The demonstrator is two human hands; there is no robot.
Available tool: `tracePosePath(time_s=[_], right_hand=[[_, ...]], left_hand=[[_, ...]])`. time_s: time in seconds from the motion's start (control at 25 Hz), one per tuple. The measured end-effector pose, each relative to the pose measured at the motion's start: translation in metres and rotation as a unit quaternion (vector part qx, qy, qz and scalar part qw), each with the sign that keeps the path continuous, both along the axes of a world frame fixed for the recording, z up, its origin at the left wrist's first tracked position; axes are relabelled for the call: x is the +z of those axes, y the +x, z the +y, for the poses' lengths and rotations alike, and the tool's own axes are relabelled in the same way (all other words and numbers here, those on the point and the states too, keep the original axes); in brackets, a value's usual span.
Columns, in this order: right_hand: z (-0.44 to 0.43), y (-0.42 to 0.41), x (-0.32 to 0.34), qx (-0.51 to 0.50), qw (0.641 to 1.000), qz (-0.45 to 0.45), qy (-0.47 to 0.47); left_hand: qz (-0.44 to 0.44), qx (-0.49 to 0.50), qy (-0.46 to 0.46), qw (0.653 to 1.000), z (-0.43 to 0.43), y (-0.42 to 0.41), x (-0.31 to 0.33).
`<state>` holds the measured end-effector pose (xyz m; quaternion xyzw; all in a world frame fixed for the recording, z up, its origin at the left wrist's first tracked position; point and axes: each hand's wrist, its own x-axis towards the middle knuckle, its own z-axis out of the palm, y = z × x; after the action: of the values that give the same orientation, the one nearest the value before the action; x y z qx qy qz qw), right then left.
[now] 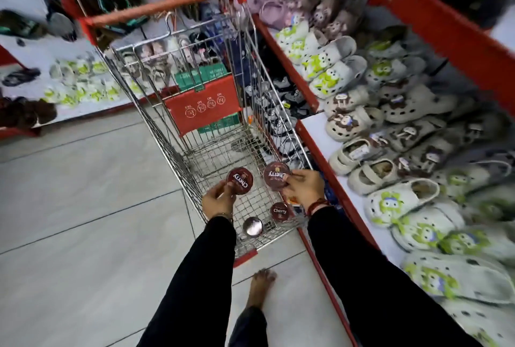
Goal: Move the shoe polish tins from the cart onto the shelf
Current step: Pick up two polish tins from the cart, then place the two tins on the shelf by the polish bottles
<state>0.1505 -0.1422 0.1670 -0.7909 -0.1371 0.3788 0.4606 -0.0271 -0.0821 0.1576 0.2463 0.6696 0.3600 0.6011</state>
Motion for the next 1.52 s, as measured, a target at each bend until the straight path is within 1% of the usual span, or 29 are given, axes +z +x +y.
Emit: tracePosePath(time_s=[0.12,0.24,0.32,0.44,0.52,0.68,0.8,0.92,1.08,1.12,1.2,1.32,1.4,1.52], right_hand=[[-0.036,-0.003,0.058,-0.053,0.994,0.043,0.087],[-0.072,-0.001,0.106,-0.093,0.978,0.062,0.175],[-0.105,0.002,0.138,-0.124,0.964,0.065,0.227],[-0.163,0.012,0.179,-0.157,0.95,0.021,0.268],[-0.189,0.019,0.201,-0.171,0.944,-0.003,0.281],[-0.259,0.04,0.252,-0.241,0.921,-0.062,0.301],[-0.303,0.058,0.279,-0.285,0.898,-0.099,0.321],[-0.348,0.08,0.297,-0.336,0.873,-0.138,0.326],[-0.414,0.111,0.312,-0.416,0.831,-0.195,0.314],[-0.429,0.118,0.315,-0.435,0.822,-0.208,0.303],[-0.451,0.131,0.32,-0.461,0.815,-0.209,0.283],[-0.474,0.155,0.322,-0.509,0.806,-0.193,0.233],[-0.485,0.171,0.318,-0.536,0.805,-0.185,0.176],[-0.494,0.185,0.313,-0.557,0.804,-0.176,0.109]], left_hand=[[-0.024,-0.021,0.044,0.998,-0.025,0.001,0.051],[-0.096,-0.039,0.072,0.992,-0.046,0.011,0.093],[-0.134,-0.08,0.1,0.983,-0.064,0.022,0.121],[-0.16,-0.158,0.137,0.965,-0.099,0.044,0.162],[-0.178,-0.187,0.148,0.955,-0.111,0.058,0.183],[-0.207,-0.287,0.184,0.917,-0.155,0.107,0.229],[-0.23,-0.347,0.191,0.889,-0.185,0.145,0.252],[-0.247,-0.405,0.211,0.855,-0.215,0.187,0.276],[-0.295,-0.486,0.2,0.798,-0.259,0.249,0.312],[-0.295,-0.507,0.205,0.783,-0.27,0.266,0.318],[-0.287,-0.545,0.215,0.758,-0.29,0.298,0.325],[-0.239,-0.615,0.203,0.724,-0.321,0.351,0.324],[-0.187,-0.649,0.21,0.707,-0.334,0.378,0.316],[-0.141,-0.679,0.203,0.691,-0.346,0.407,0.3]])
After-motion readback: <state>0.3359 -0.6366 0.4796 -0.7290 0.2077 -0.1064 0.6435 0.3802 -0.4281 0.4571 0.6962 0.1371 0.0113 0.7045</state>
